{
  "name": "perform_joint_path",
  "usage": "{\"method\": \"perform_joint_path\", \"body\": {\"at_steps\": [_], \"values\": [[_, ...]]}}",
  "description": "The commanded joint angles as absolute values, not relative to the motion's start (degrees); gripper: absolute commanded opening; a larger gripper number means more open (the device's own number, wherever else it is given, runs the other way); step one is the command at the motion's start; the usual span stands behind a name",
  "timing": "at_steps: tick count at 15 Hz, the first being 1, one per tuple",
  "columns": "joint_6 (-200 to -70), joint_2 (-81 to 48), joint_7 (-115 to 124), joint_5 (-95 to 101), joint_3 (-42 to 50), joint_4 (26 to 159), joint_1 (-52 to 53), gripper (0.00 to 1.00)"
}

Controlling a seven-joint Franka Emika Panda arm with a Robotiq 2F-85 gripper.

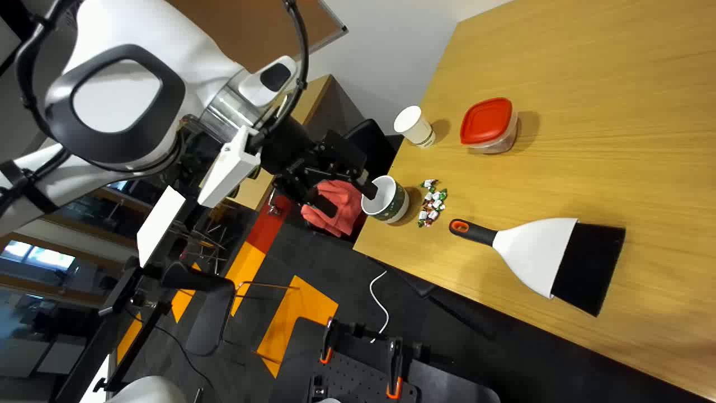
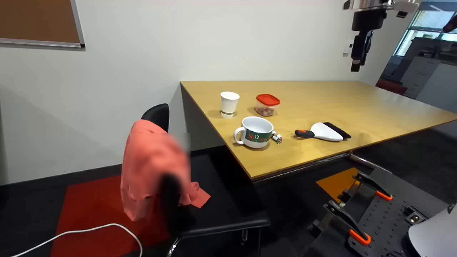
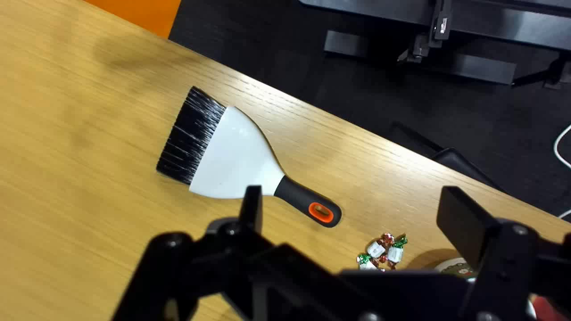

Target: Put a sweet in the mug

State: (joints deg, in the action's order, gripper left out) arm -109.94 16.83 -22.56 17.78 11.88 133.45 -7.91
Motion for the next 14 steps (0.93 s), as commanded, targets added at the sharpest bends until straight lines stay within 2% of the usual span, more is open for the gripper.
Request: {"method": "perform_joint_path", "body": {"at_steps": [1, 8, 14], "values": [[-109.9, 16.8, -22.6, 17.7, 11.8, 133.4, -8.0, 1.00], [-112.6, 12.9, -16.6, 11.2, 12.0, 132.2, -7.9, 1.00], [-127.9, 5.2, -0.7, 3.7, 10.8, 132.5, -8.4, 1.00]]}}
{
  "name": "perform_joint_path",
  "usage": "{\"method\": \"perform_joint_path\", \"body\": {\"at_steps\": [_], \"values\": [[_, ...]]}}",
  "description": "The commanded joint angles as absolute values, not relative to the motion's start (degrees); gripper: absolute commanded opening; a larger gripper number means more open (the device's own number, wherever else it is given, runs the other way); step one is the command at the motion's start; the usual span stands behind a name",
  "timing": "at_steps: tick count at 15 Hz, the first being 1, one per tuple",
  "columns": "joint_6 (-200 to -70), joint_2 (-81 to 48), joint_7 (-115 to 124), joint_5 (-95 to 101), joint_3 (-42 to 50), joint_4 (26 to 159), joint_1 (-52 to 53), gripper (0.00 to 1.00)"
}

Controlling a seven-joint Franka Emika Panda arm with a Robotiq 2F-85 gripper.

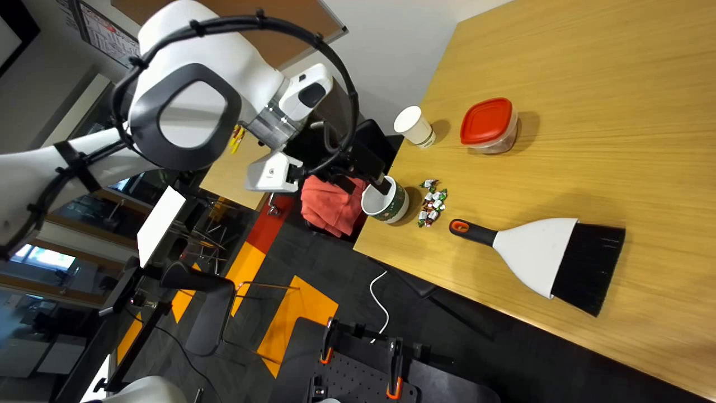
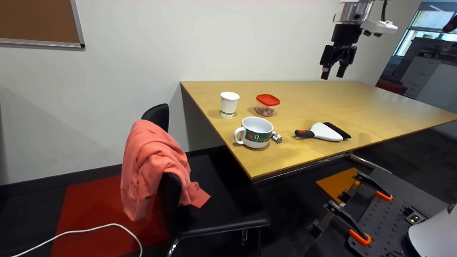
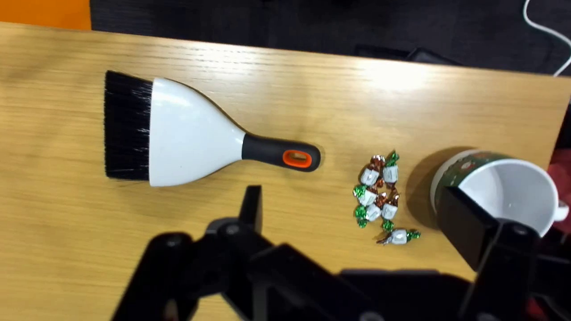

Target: Put a sweet in the mug

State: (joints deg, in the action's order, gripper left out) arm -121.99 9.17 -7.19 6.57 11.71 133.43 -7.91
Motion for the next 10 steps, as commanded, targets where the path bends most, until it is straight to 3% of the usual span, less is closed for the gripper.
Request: {"method": "perform_joint_path", "body": {"at_steps": [1, 10], "values": [[-130.6, 3.6, 2.1, 2.7, 10.5, 132.4, -8.3, 1.00], [-140.4, -9.7, 16.6, -2.4, 7.8, 127.6, -6.6, 1.00]]}}
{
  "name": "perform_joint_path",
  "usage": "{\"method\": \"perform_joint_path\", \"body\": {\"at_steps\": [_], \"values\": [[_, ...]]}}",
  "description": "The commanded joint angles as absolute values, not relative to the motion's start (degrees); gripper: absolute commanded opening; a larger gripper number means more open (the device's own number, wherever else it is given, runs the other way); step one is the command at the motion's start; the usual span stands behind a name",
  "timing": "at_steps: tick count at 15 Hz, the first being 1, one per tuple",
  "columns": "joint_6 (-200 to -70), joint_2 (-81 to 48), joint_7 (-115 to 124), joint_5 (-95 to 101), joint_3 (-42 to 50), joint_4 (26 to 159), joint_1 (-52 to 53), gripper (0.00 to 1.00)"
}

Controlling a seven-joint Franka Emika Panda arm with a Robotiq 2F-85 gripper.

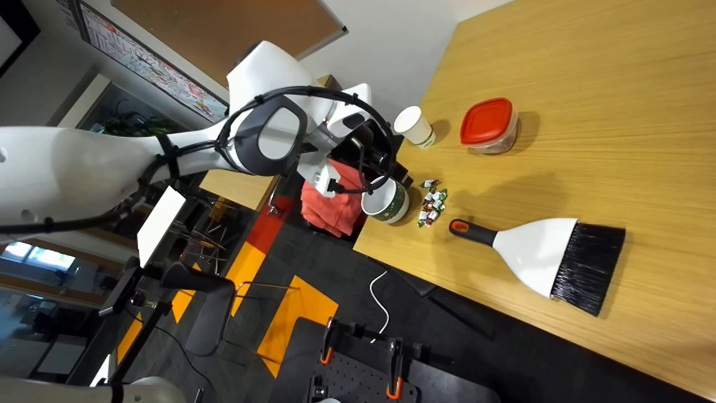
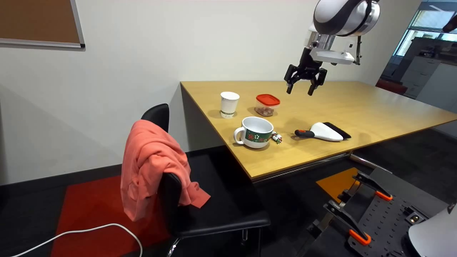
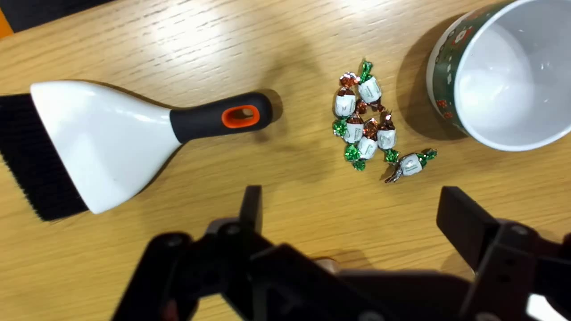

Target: Put a sweet in the mug

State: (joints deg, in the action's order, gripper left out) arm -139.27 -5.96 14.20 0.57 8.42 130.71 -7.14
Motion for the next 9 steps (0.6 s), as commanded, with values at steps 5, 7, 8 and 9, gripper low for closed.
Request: {"method": "perform_joint_path", "body": {"at_steps": [5, 7, 8, 9], "values": [[-139.7, -10.2, 15.0, -2.9, 7.8, 127.8, -6.5, 1.00], [-139.7, -10.2, 15.0, -2.9, 7.8, 127.6, -6.5, 1.00], [-139.7, -10.2, 15.0, -2.9, 7.8, 127.6, -6.5, 1.00], [-139.8, -10.7, 15.9, -3.0, 7.7, 127.2, -6.3, 1.00]]}}
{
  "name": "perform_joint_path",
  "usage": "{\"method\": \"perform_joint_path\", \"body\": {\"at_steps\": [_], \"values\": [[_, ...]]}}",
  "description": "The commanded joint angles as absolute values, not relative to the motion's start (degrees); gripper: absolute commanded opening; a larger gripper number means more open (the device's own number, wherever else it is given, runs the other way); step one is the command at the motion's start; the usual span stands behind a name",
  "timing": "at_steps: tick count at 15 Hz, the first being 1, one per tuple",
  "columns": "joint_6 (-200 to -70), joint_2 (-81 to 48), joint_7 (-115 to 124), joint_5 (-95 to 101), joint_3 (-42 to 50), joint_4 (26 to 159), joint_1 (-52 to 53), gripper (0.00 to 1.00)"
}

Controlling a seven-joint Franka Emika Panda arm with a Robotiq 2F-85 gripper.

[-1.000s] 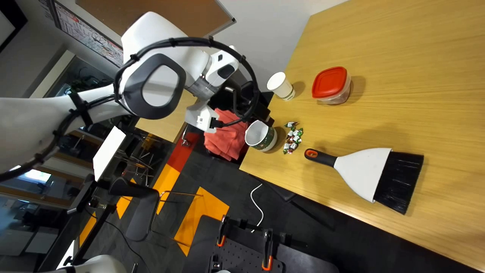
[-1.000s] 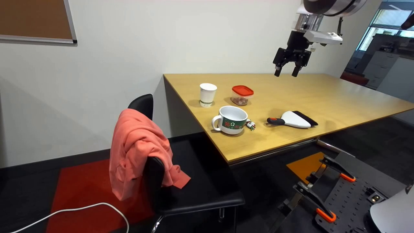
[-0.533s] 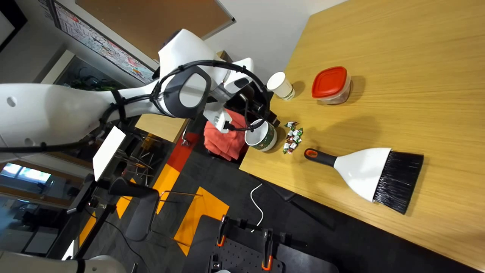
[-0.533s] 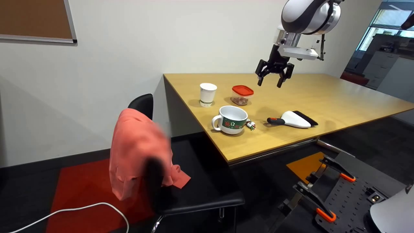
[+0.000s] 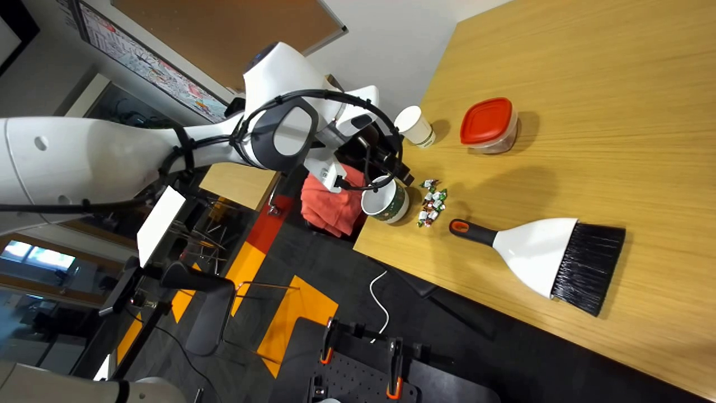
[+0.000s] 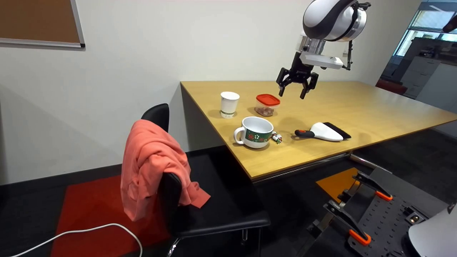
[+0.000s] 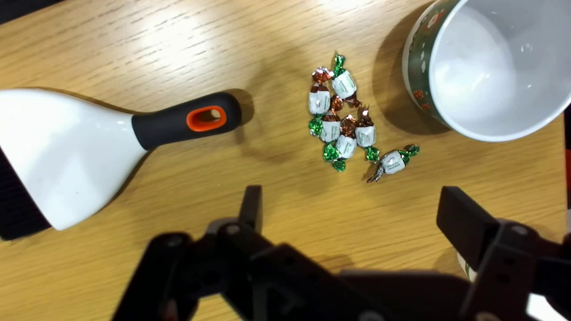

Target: Put a sweet in the mug

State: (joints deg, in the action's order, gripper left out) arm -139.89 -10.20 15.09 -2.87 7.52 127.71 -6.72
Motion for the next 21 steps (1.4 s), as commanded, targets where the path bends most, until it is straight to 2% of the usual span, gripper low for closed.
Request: {"method": "perform_joint_path", "body": {"at_steps": [1, 21], "values": [[-140.9, -11.7, 17.3, -2.9, 7.7, 126.7, -6.0, 1.00], [-149.6, -34.9, 24.4, -11.9, 7.1, 111.8, -3.8, 1.00]]}}
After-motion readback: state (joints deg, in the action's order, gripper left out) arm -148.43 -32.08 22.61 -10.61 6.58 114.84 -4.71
